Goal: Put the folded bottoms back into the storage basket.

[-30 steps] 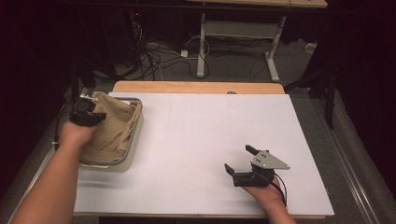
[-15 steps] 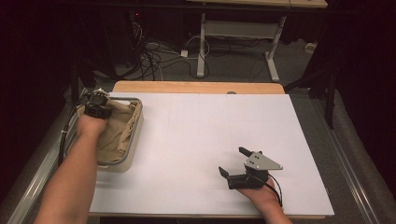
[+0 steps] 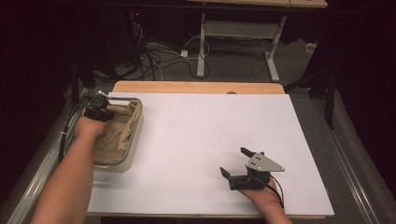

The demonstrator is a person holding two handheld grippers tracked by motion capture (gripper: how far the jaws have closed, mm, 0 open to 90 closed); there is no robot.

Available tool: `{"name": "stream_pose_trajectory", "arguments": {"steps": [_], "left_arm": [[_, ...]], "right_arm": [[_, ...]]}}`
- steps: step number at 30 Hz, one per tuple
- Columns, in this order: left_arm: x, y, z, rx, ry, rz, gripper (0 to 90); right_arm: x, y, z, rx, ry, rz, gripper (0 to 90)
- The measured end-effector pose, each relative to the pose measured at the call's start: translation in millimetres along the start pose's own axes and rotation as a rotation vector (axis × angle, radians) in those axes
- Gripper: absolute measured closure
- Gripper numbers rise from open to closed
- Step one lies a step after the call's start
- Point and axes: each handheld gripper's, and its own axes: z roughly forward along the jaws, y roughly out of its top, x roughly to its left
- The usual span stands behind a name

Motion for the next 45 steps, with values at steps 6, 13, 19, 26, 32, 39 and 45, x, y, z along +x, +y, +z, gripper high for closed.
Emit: {"name": "stream_pose_trajectory", "arguments": {"steps": [6, 13, 19, 26, 32, 39, 45], "left_arm": [[-6.9, -0.9, -13.0, -0.023, -0.13, -0.027, 87.5], [-30.7, 9.4, 13.6, 0.012, -0.169, -0.003, 87.5], [-37.9, 15.6, 29.9, 0.054, -0.141, 0.082, 87.5], [-33.5, 4.2, 12.7, 0.042, -0.157, 0.07, 87.5], [-23.5, -15.2, -25.7, 0.024, -0.11, 0.043, 85.3], [-25.8, -37.3, -45.7, 0.141, -0.116, 0.028, 52.5], [-34.7, -44.4, -56.1, 0.266, -0.155, 0.049, 38.8]], "right_arm": [[-3.6, -1.1, -3.4, 0.001, -0.017, 0.008, 1.2], [-6.6, -1.9, -7.5, -0.003, -0.029, 0.01, 1.2], [-9.0, -2.4, -6.1, 0.0, -0.032, 0.007, 1.2], [-10.7, -4.3, -7.3, 0.003, -0.035, 0.006, 1.2], [-13.8, -6.2, -8.5, 0.002, -0.044, 0.004, 0.5], [-25.7, -11.1, -13.0, 0.0, -0.071, 0.027, 0.5], [-26.8, -12.7, -16.7, -0.002, -0.079, 0.025, 0.5]]}}
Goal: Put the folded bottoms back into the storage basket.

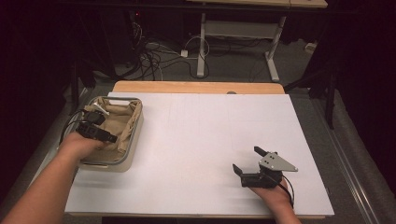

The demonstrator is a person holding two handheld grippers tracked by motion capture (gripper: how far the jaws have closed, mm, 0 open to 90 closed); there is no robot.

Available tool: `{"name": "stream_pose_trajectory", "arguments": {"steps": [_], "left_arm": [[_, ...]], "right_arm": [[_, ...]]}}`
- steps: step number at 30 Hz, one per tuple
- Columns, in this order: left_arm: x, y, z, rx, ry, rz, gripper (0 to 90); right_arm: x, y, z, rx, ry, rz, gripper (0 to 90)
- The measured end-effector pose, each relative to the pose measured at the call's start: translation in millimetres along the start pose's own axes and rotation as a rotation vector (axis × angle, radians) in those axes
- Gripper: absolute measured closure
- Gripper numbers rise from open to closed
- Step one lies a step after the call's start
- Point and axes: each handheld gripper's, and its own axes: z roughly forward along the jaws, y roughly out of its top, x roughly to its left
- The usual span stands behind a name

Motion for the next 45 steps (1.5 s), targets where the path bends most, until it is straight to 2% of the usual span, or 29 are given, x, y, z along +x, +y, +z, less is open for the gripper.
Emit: {"name": "stream_pose_trajectory", "arguments": {"steps": [2, 4, 7, 11, 14, 19, 22, 30, 38, 45], "left_arm": [[-5.0, -0.2, 1.4, 0.067, -0.002, 0.016, 30.2], [-9.0, -0.4, 2.9, 0.113, 0.024, 0.033, 22.8], [-9.6, 1.1, 5.1, 0.165, 0.036, 0.016, 13.9], [-10.1, 1.0, 8.8, 0.229, 0.038, 0.013, 2.1], [-9.7, 0.6, 5.3, 0.251, 0.03, -0.007, 0.0], [-17.4, 4.0, -10.3, 0.257, 0.046, -0.008, 0.0], [-26.1, 9.0, -21.1, 0.263, 0.052, 0.01, 0.0], [-54.9, 25.4, -44.6, 0.236, 0.062, 0.064, 0.0], [-90.7, 41.4, -54.1, 0.201, 0.042, 0.132, 0.0], [-117.8, 49.9, -42.5, 0.201, 0.009, 0.192, 0.0]], "right_arm": [[0.2, 0.3, -1.0, -0.004, -0.001, 0.0, 0.5], [0.3, 0.4, -1.8, -0.006, -0.005, 0.002, 0.5], [0.4, 0.7, -3.1, -0.008, -0.01, -0.001, 0.5], [0.5, 0.7, -4.8, -0.008, -0.017, 0.001, 0.5], [-0.5, 1.0, -7.5, -0.016, -0.025, 0.001, 0.5], [-2.8, 0.3, -10.2, -0.021, -0.026, -0.005, 0.5], [-3.6, 0.2, -9.7, -0.022, -0.028, -0.004, 0.5], [-2.9, -0.4, -7.8, -0.009, -0.033, 0.0, 0.3], [-5.0, -1.1, -7.9, -0.009, -0.041, 0.011, 0.3], [-4.8, -1.6, -8.6, -0.008, -0.046, 0.013, 0.3]]}}
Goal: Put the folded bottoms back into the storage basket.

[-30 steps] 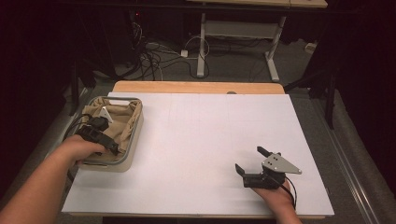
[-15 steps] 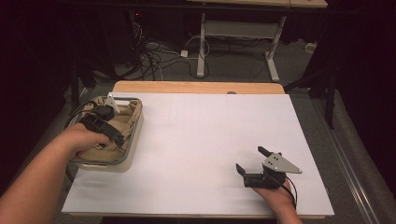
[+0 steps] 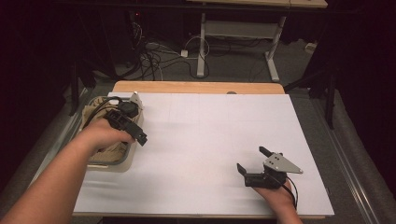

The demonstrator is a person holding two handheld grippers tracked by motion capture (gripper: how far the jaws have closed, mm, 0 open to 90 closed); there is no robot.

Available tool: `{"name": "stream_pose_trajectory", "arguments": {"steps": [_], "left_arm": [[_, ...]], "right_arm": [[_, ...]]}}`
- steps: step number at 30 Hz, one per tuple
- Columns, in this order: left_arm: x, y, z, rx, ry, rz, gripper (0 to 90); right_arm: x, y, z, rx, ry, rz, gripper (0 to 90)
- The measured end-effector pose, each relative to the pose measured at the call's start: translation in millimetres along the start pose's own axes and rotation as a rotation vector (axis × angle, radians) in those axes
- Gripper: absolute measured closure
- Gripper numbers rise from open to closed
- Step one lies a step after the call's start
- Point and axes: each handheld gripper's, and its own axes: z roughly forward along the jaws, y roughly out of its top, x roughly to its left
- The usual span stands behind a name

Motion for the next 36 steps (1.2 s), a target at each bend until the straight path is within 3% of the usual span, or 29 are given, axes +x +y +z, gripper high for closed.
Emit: {"name": "stream_pose_trajectory", "arguments": {"steps": [9, 15, 21, 28, 36], "left_arm": [[-26.2, 18.1, 23.3, -0.046, -0.033, 0.082, 0.0], [-37.3, 24.8, 51.2, -0.083, -0.045, 0.121, 0.0], [-53.7, 21.1, 85.4, -0.152, -0.097, 0.163, 0.0], [-57.4, 7.9, 116.1, -0.299, -0.135, 0.173, 0.0], [-61.1, -19.7, 138.1, -0.624, -0.211, 0.21, 0.0]], "right_arm": [[0.1, -0.6, 1.0, 0.013, -0.001, 0.008, 0.3], [-0.3, -2.7, 3.7, 0.025, 0.015, 0.021, 0.3], [1.4, -3.2, 2.9, 0.03, 0.023, 0.033, 0.3], [0.6, -5.0, -0.3, 0.02, 0.019, 0.038, 0.3], [3.1, -5.5, -4.8, -0.026, 0.046, 0.063, 0.3]]}}
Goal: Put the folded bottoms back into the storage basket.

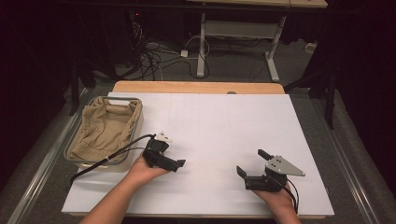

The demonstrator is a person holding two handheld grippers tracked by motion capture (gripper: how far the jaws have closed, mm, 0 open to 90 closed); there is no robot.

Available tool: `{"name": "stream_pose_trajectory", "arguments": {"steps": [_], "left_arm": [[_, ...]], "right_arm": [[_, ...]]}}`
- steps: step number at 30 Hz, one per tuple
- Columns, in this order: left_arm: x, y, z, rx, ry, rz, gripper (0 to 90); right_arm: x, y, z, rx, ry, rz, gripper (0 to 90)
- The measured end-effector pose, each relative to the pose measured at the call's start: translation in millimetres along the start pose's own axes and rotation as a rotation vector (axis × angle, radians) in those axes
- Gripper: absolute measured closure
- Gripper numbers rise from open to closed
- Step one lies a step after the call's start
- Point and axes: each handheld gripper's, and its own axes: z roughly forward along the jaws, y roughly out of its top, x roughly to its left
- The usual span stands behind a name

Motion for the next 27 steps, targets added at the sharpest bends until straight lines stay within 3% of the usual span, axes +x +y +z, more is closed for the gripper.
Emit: {"name": "stream_pose_trajectory", "arguments": {"steps": [6, 9, 14, 18, 27], "left_arm": [[-4.0, -20.1, -9.5, -0.244, -0.014, 0.021, 0.0], [-4.4, -29.0, -17.9, -0.351, -0.029, 0.01, 0.0], [-5.2, -42.4, -27.5, -0.473, -0.033, 0.008, 0.0], [-9.7, -46.6, -28.2, -0.518, -0.042, 0.048, 0.0], [-6.1, -43.8, -25.3, -0.52, -0.049, 0.024, 0.0]], "right_arm": [[3.9, -1.0, -4.7, -0.04, 0.002, 0.019, 0.3], [5.2, -1.5, -7.5, -0.054, -0.007, 0.027, 0.3], [7.0, -3.2, -14.1, -0.077, -0.032, 0.04, 0.3], [7.7, -5.3, -22.3, -0.091, -0.058, 0.038, 0.3], [3.8, -9.5, -39.1, -0.104, -0.108, 0.043, 0.3]]}}
